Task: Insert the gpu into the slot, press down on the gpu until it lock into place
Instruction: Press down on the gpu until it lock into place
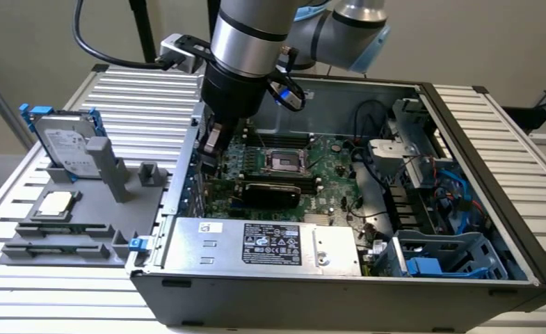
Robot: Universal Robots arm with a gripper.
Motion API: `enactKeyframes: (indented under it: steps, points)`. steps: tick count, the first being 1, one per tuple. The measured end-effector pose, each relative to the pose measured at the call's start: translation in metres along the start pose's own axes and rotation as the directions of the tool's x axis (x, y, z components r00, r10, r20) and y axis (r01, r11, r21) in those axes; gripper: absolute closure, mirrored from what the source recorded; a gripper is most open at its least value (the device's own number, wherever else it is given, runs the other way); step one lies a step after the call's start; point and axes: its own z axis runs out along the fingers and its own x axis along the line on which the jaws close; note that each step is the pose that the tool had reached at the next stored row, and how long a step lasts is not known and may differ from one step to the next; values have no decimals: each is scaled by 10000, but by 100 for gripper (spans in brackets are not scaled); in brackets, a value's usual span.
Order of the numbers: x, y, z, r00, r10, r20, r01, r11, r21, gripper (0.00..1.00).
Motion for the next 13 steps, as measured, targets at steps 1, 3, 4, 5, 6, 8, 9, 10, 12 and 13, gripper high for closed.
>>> enactKeyframes:
  steps: [1,3,4,5,6,8,9,10,12,13]
  points:
    - [-1,0,0,10000,18,5,-18,10000,-2,89]
    - [-2,0,0,10000,44,12,-44,10000,-6,89]
    - [-3,0,0,10000,51,14,-51,10000,-7,89]
    - [-3,0,0,10000,54,14,-54,10000,-7,89]
    - [-4,0,-1,10000,56,14,-56,10000,-8,89]
    - [-6,1,-1,10000,58,15,-58,10000,-9,89]
    - [-7,1,0,10000,57,16,-57,10000,-8,89]
    - [-8,1,-1,10000,57,16,-57,10000,-9,89]
    - [-9,2,-1,10000,57,18,-57,10000,-8,89]
    - [-10,2,-1,10000,56,19,-56,10000,-9,89]
